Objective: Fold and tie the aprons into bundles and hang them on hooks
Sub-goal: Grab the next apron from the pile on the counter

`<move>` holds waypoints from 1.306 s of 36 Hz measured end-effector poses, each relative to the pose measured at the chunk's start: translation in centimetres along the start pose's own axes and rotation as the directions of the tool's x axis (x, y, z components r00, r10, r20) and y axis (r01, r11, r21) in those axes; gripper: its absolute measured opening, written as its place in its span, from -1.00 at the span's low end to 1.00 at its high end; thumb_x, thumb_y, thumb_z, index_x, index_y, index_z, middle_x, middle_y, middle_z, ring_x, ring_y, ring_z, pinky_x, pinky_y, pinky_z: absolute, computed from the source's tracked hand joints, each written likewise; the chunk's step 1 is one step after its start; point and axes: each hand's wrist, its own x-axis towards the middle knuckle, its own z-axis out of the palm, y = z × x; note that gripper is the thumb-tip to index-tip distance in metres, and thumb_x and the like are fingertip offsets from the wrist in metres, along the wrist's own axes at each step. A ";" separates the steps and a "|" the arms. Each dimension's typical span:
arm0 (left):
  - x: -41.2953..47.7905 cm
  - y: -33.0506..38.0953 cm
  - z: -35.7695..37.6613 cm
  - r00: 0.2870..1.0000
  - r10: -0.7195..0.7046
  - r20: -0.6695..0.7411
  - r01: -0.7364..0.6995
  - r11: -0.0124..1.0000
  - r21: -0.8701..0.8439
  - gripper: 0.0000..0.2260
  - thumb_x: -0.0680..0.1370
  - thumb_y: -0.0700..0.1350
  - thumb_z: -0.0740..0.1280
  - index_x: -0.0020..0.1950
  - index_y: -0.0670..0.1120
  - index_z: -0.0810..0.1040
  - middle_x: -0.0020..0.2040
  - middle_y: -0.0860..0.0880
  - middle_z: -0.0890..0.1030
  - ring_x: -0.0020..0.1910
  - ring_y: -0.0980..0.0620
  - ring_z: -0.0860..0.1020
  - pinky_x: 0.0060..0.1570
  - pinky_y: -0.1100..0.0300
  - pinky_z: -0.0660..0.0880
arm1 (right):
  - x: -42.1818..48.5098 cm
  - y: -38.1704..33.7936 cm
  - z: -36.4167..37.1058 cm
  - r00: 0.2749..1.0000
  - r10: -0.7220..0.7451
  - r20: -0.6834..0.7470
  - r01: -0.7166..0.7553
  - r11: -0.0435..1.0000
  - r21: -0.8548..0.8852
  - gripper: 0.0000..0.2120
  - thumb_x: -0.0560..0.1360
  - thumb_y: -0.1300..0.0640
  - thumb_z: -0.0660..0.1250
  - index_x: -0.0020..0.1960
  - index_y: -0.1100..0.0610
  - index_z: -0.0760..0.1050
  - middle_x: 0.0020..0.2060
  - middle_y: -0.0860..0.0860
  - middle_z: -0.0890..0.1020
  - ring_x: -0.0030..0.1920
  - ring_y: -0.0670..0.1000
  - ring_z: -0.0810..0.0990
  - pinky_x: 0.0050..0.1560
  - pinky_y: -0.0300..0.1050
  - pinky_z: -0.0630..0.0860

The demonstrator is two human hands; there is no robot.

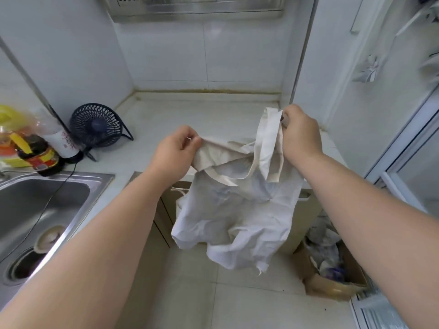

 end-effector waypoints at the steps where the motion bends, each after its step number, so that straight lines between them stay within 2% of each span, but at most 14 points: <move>1: -0.2 -0.2 -0.3 0.999 -0.006 -0.032 0.006 1.000 0.009 -0.85 0.64 -0.07 0.17 -0.08 -0.07 0.44 -0.32 0.02 0.47 -0.35 0.08 0.39 -0.31 0.20 0.32 | -0.4 -0.5 0.2 1.000 -0.007 0.007 0.007 1.000 0.024 -0.87 0.57 0.21 0.15 0.06 0.16 0.44 -0.13 0.08 0.47 -0.12 0.09 0.41 -0.18 -0.13 0.26; 6: -1.7 -1.0 -2.1 0.984 -0.112 0.138 0.134 0.978 -0.162 -0.91 0.61 -0.03 0.21 -0.01 -0.03 0.41 -0.21 0.00 0.48 -0.26 0.01 0.46 -0.12 0.05 0.46 | -1.0 -1.5 0.9 0.995 0.101 0.019 -0.102 0.989 0.102 -0.80 0.58 0.19 0.12 0.08 0.20 0.49 0.00 0.10 0.56 -0.03 0.11 0.49 -0.13 -0.18 0.28; 9: -2.8 -1.5 -3.1 0.922 -0.128 0.366 0.192 0.971 -0.143 -0.53 0.35 -0.10 0.40 0.20 0.02 0.30 -0.08 -0.09 0.52 -0.22 -0.03 0.50 -0.18 0.09 0.47 | -1.6 -1.2 1.1 0.989 0.144 0.025 -0.144 0.990 0.004 -0.86 0.58 0.15 0.10 -0.07 0.11 0.42 -0.10 0.09 0.53 -0.12 0.11 0.43 -0.15 -0.13 0.28; 11: -3.1 -1.9 -3.3 0.903 -0.143 0.404 0.157 0.988 -0.002 -0.42 0.37 -0.19 0.43 0.25 0.07 0.19 -0.06 -0.04 0.46 -0.23 0.04 0.48 -0.27 0.28 0.43 | -2.3 -1.0 1.2 0.984 0.171 0.038 -0.167 0.982 -0.090 -0.84 0.59 0.10 0.10 -0.05 0.09 0.43 -0.12 0.08 0.50 -0.13 0.12 0.41 -0.15 -0.10 0.30; 18: -3.6 -4.8 -3.7 0.987 -0.119 0.111 0.095 0.975 0.199 -0.76 0.54 -0.14 0.28 0.19 -0.03 0.39 -0.11 -0.05 0.54 -0.11 -0.10 0.49 -0.22 0.10 0.40 | -4.9 -1.1 2.0 0.959 0.012 0.282 -0.004 1.000 -0.030 -0.91 0.50 0.29 0.22 -0.10 0.24 0.50 -0.20 0.11 0.52 -0.13 0.11 0.46 -0.22 -0.12 0.28; 25: -4.3 -6.6 -3.7 0.991 -0.134 -0.018 0.135 0.969 0.209 -0.89 0.56 -0.09 0.27 -0.05 -0.11 0.54 -0.21 -0.10 0.56 -0.20 -0.12 0.47 -0.29 0.12 0.33 | -6.5 -1.5 2.0 0.776 0.063 0.628 -0.001 0.995 -0.098 -0.80 0.46 0.10 0.43 -0.22 0.22 0.55 -0.29 0.05 0.54 -0.25 0.02 0.47 -0.30 -0.16 0.34; 27: -4.5 -6.8 -3.8 0.987 -0.135 -0.084 0.151 0.963 0.222 -0.88 0.57 -0.14 0.24 0.00 -0.09 0.56 -0.16 -0.11 0.58 -0.14 -0.16 0.48 -0.24 0.10 0.37 | -6.3 -1.1 2.1 0.781 0.113 0.614 0.027 0.976 -0.214 -0.86 0.46 0.26 0.35 -0.27 0.17 0.49 -0.32 0.03 0.52 -0.22 0.07 0.52 -0.35 -0.18 0.36; 30: -4.6 -6.5 -3.7 0.977 -0.065 -0.201 0.118 0.957 0.265 -0.76 0.53 -0.27 0.18 0.08 -0.12 0.58 -0.05 -0.19 0.60 -0.07 -0.19 0.49 -0.19 0.13 0.33 | -6.0 -1.4 2.3 0.931 0.072 0.358 0.054 0.942 -0.331 -0.82 0.46 0.36 0.18 -0.02 0.20 0.51 -0.17 0.10 0.49 -0.05 0.17 0.51 -0.22 -0.12 0.35; 34: -5.4 -5.2 -4.0 0.857 0.105 -0.505 -0.044 0.990 0.131 -0.73 0.55 -0.31 0.21 0.22 -0.21 0.53 0.13 -0.21 0.57 0.10 -0.15 0.47 -0.06 0.38 0.20 | -7.1 -3.2 2.1 0.996 -0.066 -0.056 0.062 0.996 -0.066 -0.74 0.51 0.34 0.14 0.17 0.23 0.41 -0.21 0.14 0.45 -0.19 0.14 0.39 -0.26 -0.07 0.26; 35: -5.6 -5.6 -4.0 0.882 0.085 -0.463 -0.044 0.994 0.099 -0.75 0.57 -0.28 0.21 0.22 -0.20 0.52 0.13 -0.19 0.57 0.10 -0.14 0.48 -0.05 0.35 0.23 | -7.3 -3.0 2.3 0.999 -0.053 -0.013 0.051 0.993 -0.105 -0.73 0.50 0.35 0.15 0.18 0.24 0.40 -0.20 0.15 0.46 -0.19 0.15 0.40 -0.25 -0.06 0.27; 37: -5.7 -7.4 -3.3 0.995 -0.054 -0.080 0.074 0.959 0.274 -0.78 0.59 -0.21 0.22 0.20 -0.13 0.53 0.11 -0.16 0.59 0.05 -0.15 0.51 -0.09 0.22 0.30 | -7.8 -1.8 3.3 0.960 0.091 0.264 0.017 0.924 -0.382 -0.75 0.48 0.33 0.18 0.15 0.20 0.41 -0.07 0.18 0.54 -0.07 0.21 0.49 -0.18 -0.06 0.34; 39: -6.0 -8.6 -2.6 0.964 -0.216 0.155 0.120 0.874 0.471 -0.81 0.59 -0.18 0.21 0.16 -0.13 0.53 0.03 -0.16 0.60 -0.06 -0.15 0.49 -0.15 0.13 0.35 | -8.4 -0.7 4.3 0.897 0.227 0.379 0.003 0.854 -0.520 -0.78 0.47 0.31 0.18 0.09 0.17 0.42 0.05 0.21 0.55 0.05 0.22 0.51 -0.12 -0.07 0.35; 44: -6.8 -7.4 -2.8 0.952 -0.006 -0.307 0.090 0.961 0.260 -0.72 0.55 -0.33 0.17 0.23 -0.20 0.49 0.15 -0.20 0.55 0.07 -0.24 0.48 -0.12 0.14 0.26 | -8.6 -1.2 4.1 0.985 0.074 0.153 -0.028 0.958 -0.284 -0.63 0.48 0.38 0.08 0.26 0.19 0.37 -0.17 0.22 0.48 -0.13 0.22 0.45 -0.21 -0.05 0.30; 47: -6.3 -8.2 -2.9 0.991 -0.078 -0.110 0.114 0.916 0.385 -0.75 0.58 -0.25 0.17 0.21 -0.14 0.52 0.08 -0.18 0.57 -0.03 -0.21 0.48 -0.15 0.11 0.31 | -8.2 -0.4 4.0 0.945 0.120 0.304 -0.005 0.935 -0.354 -0.75 0.49 0.33 0.12 0.11 0.16 0.44 -0.10 0.18 0.53 -0.04 0.23 0.52 -0.18 -0.08 0.36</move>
